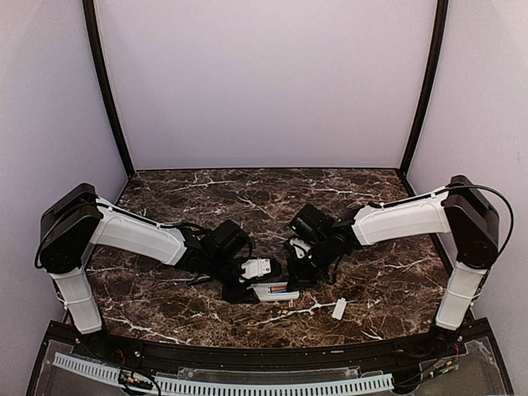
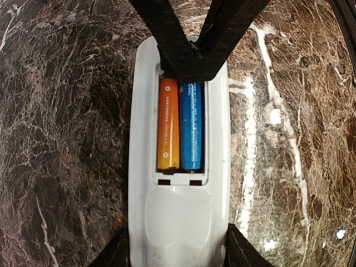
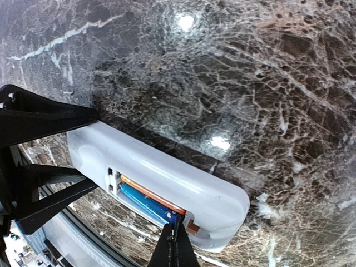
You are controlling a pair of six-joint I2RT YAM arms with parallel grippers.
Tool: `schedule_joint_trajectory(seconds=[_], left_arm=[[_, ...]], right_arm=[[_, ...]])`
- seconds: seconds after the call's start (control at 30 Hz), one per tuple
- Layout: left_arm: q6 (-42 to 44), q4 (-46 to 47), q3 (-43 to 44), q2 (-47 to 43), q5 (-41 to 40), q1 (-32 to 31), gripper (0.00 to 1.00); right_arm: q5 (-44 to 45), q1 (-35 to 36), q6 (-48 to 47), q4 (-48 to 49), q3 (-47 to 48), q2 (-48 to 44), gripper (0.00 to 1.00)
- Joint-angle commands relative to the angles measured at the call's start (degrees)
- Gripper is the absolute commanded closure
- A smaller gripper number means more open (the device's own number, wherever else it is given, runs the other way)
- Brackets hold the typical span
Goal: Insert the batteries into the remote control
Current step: Press the battery in the battery compartment.
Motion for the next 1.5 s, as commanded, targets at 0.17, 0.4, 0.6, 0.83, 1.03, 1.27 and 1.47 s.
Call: schedule_joint_trajectory(seconds=[0.17, 0.4, 0.6, 0.83, 1.03, 1.27, 1.47], left_arm=[[-0.3, -1.6, -1.2, 1.5, -1.6, -0.6, 0.61], [-0.5, -1.8, -1.1, 1.5, -1.8, -0.6, 0.61], [-0.4, -2.0, -1.0, 1.4, -1.6, -0.6, 0.61], [-0.4, -1.9, -1.0, 1.5, -1.6, -0.6, 0.62], [-0.5, -2.2, -0.8, 1.7, -1.3, -0.6, 0.62], [-0.6, -2.3, -0.7, 1.8, -1.6, -0.6, 0.62], [-0.7, -2.3, -0.7, 1.8, -1.7, -0.6, 0.62]], right_arm=[[10.1, 3.0, -0.8, -11.4, 4.0, 4.0, 0.97], [11.9, 3.4, -2.1, -14.0, 7.2, 4.4, 0.88], [10.9, 3.4, -3.5, -15.0, 9.9, 1.1, 0.83], [8.5, 3.3, -3.7, -13.2, 9.5, 1.5, 0.89], [6.7, 3.2, -4.1, -10.7, 10.1, 3.0, 0.98], [4.6, 3.2, -3.0, -8.7, 7.9, 4.2, 1.00], [5.1, 3.1, -2.0, -7.3, 4.9, 6.2, 1.00]])
